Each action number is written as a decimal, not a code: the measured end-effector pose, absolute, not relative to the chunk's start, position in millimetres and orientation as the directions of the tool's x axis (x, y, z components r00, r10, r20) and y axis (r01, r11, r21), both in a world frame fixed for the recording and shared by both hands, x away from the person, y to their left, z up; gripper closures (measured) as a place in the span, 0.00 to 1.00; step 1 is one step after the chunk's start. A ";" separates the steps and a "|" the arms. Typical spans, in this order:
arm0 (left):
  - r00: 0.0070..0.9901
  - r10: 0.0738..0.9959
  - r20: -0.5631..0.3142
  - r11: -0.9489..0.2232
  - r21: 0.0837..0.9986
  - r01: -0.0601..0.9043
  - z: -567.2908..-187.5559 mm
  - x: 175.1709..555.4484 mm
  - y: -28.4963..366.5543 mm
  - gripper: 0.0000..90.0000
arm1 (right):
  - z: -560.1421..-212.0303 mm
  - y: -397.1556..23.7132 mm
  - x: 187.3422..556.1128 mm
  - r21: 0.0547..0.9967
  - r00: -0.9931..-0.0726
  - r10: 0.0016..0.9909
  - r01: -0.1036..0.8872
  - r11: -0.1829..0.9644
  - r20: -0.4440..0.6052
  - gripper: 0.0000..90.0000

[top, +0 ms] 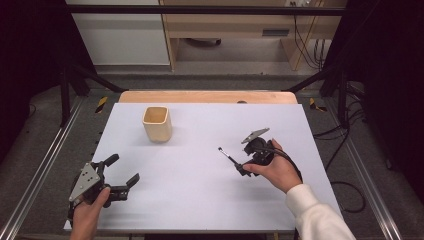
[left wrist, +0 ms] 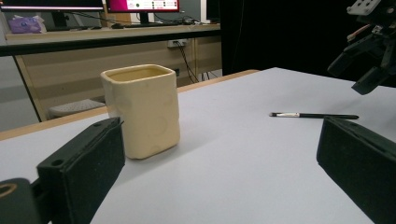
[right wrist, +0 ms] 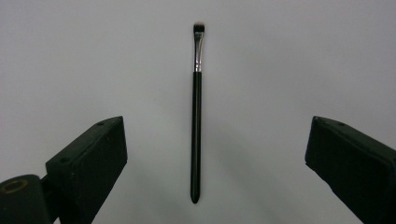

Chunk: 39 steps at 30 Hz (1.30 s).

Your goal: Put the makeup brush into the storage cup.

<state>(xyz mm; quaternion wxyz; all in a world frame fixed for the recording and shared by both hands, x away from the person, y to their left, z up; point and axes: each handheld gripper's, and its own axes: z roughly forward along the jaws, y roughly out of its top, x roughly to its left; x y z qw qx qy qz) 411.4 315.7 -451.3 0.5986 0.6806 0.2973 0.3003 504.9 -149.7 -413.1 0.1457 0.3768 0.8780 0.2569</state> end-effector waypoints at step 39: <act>0.643 0.763 0.062 -0.119 0.992 0.045 -452.1 412.3 316.9 0.01 | -442.1 -140.0 523.5 0.487 -0.668 0.742 0.628 0.607 -0.063 0.13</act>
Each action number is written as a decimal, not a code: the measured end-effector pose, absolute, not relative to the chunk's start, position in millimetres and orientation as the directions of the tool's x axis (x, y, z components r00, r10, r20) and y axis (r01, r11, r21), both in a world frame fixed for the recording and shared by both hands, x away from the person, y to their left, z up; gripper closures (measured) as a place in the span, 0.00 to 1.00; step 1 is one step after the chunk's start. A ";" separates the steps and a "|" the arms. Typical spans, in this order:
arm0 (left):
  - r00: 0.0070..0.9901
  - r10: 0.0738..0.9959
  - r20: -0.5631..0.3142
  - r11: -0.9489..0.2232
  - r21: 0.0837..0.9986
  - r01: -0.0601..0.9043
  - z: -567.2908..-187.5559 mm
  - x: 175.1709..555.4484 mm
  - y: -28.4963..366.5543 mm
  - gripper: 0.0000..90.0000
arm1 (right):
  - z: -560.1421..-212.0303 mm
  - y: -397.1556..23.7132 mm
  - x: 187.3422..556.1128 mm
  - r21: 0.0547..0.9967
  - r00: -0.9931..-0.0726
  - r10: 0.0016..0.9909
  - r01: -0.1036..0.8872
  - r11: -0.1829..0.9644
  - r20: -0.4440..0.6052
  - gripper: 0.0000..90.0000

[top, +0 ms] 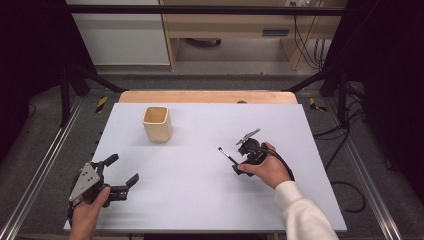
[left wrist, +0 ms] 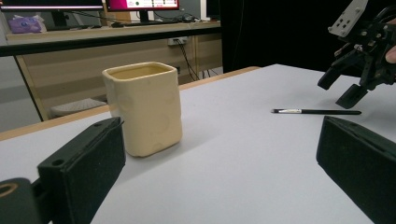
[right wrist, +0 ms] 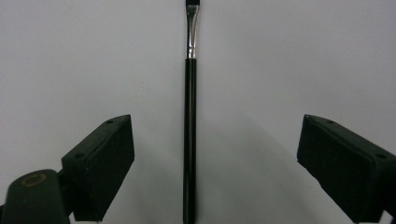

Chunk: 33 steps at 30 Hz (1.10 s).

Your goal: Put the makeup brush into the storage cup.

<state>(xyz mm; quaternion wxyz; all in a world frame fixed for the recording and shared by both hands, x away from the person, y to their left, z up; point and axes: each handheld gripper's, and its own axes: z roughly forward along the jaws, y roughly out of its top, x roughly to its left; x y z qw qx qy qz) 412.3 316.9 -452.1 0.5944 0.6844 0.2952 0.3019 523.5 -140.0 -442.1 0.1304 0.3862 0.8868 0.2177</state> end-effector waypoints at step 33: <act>0.646 0.760 0.069 -0.129 0.991 0.046 -451.8 412.6 317.1 0.02 | -448.5 -126.9 525.4 0.463 -0.684 0.728 0.634 0.620 -0.039 0.76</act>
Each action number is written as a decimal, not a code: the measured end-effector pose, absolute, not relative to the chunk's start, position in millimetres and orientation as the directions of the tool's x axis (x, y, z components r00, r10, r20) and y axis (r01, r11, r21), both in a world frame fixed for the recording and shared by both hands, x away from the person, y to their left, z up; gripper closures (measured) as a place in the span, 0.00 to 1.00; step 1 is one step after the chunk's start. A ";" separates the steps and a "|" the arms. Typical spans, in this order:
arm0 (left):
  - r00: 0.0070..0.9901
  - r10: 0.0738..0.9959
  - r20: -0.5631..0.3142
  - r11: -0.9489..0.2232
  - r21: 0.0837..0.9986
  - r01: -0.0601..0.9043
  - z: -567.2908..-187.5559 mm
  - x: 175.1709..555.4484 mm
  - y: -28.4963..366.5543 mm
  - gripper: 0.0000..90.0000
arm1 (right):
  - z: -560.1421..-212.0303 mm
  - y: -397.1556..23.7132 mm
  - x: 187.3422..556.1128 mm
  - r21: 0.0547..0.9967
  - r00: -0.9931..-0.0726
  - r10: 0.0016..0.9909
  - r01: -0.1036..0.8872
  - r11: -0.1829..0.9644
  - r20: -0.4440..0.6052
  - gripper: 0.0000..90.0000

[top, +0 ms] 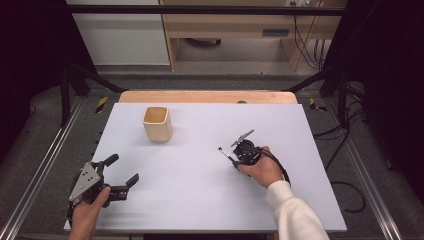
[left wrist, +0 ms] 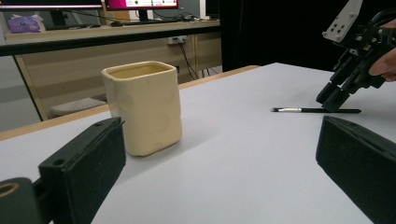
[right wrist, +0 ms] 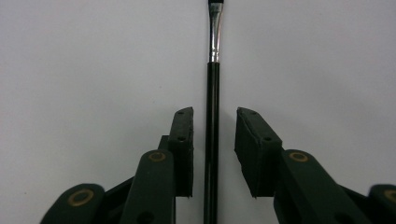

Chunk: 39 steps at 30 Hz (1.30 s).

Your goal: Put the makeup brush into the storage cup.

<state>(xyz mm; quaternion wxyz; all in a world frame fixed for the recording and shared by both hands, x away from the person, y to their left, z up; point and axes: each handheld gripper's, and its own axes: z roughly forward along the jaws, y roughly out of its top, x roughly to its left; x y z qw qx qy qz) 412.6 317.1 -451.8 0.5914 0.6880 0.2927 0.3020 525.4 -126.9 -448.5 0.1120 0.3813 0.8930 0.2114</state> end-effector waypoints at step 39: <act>0.612 0.790 0.032 -0.078 0.996 0.049 -446.2 411.0 320.3 0.03 | -440.3 -131.0 507.1 0.548 -0.670 0.742 0.625 0.556 0.011 0.93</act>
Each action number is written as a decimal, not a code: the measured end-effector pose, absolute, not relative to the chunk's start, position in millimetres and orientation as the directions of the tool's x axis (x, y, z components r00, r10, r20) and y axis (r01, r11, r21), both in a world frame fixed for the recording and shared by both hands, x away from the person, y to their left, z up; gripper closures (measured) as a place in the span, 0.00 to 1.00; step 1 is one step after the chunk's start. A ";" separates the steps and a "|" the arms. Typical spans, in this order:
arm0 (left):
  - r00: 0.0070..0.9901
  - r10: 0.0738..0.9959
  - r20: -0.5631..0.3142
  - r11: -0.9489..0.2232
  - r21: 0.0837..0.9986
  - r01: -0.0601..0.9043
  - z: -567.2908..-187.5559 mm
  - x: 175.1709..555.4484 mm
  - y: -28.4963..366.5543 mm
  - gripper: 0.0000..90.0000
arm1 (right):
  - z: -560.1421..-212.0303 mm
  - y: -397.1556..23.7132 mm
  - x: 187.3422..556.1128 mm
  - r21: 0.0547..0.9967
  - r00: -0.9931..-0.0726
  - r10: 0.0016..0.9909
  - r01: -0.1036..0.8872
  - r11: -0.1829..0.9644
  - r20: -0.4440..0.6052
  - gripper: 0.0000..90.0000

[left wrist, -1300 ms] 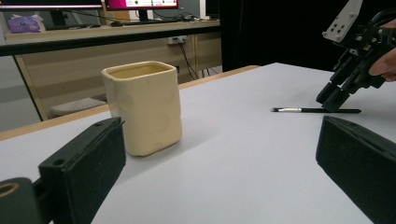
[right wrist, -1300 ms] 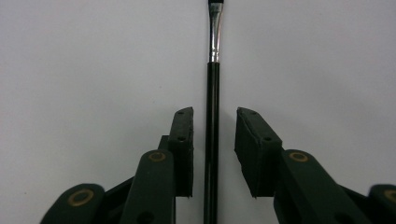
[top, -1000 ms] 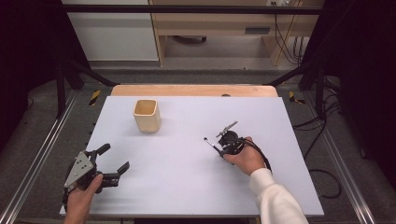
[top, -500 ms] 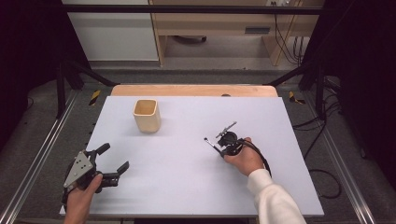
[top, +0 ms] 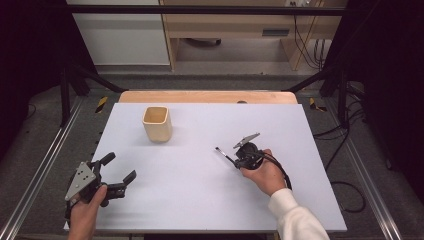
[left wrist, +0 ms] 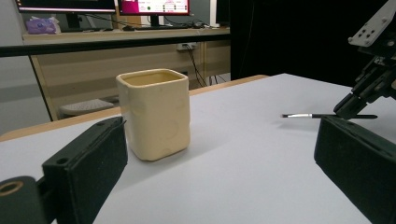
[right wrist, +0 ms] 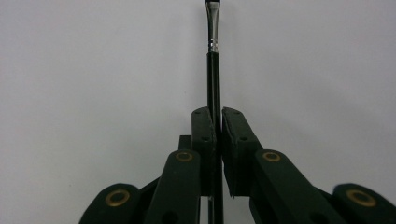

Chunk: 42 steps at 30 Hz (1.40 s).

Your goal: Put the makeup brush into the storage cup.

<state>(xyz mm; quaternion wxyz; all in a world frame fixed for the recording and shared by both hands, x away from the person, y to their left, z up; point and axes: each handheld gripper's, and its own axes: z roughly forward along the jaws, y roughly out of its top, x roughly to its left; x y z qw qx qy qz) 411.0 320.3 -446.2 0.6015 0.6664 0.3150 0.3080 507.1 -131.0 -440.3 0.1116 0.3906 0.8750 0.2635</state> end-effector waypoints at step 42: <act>0.696 0.718 0.015 -0.107 0.990 0.089 -412.1 399.4 238.0 0.03 | -426.7 -132.7 441.7 0.960 -0.675 0.737 0.210 0.184 0.007 0.93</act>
